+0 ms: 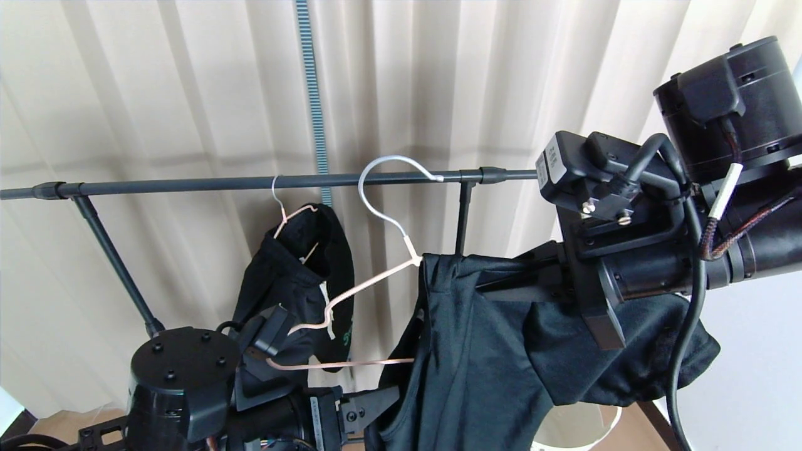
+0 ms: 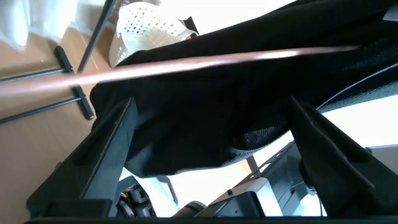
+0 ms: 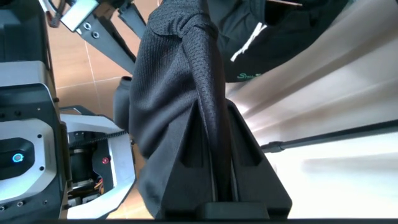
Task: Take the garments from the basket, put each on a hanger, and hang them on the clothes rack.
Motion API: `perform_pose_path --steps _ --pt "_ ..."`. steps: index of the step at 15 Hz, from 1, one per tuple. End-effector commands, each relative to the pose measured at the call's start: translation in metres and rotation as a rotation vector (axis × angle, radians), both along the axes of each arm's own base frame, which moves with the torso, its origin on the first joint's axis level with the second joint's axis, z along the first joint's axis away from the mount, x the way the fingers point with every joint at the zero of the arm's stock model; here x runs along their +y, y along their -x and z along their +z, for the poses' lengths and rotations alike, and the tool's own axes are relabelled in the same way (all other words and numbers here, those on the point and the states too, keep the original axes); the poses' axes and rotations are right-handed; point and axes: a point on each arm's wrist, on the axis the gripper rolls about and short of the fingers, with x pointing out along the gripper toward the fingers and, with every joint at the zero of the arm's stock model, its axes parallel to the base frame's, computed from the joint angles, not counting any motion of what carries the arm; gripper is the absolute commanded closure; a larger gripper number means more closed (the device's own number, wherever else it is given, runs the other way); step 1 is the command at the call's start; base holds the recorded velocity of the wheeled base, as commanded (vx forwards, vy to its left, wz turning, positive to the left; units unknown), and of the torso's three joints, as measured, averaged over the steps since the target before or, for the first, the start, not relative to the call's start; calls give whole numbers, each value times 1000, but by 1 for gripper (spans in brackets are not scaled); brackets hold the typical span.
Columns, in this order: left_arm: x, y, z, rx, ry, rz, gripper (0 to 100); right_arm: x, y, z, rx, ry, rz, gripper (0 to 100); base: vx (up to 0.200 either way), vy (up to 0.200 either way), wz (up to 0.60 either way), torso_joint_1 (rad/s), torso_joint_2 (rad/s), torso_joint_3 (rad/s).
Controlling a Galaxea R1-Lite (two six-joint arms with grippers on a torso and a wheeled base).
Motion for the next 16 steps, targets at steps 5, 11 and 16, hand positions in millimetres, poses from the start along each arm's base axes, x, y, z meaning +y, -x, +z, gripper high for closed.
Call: perform_pose_path --steps 5,11,16 --pt "-8 5 -8 -29 -76 8 0 3 5 2 9 -12 26 100 0 0 0 0 0 0" --pt "-11 15 -12 -62 -131 -38 0 5 4 0 32 -19 15 100 0 0 0 0 0 0" --pt "-9 17 -10 -117 -97 -47 0 5 5 1 37 -24 8 100 0 0 0 0 0 0"
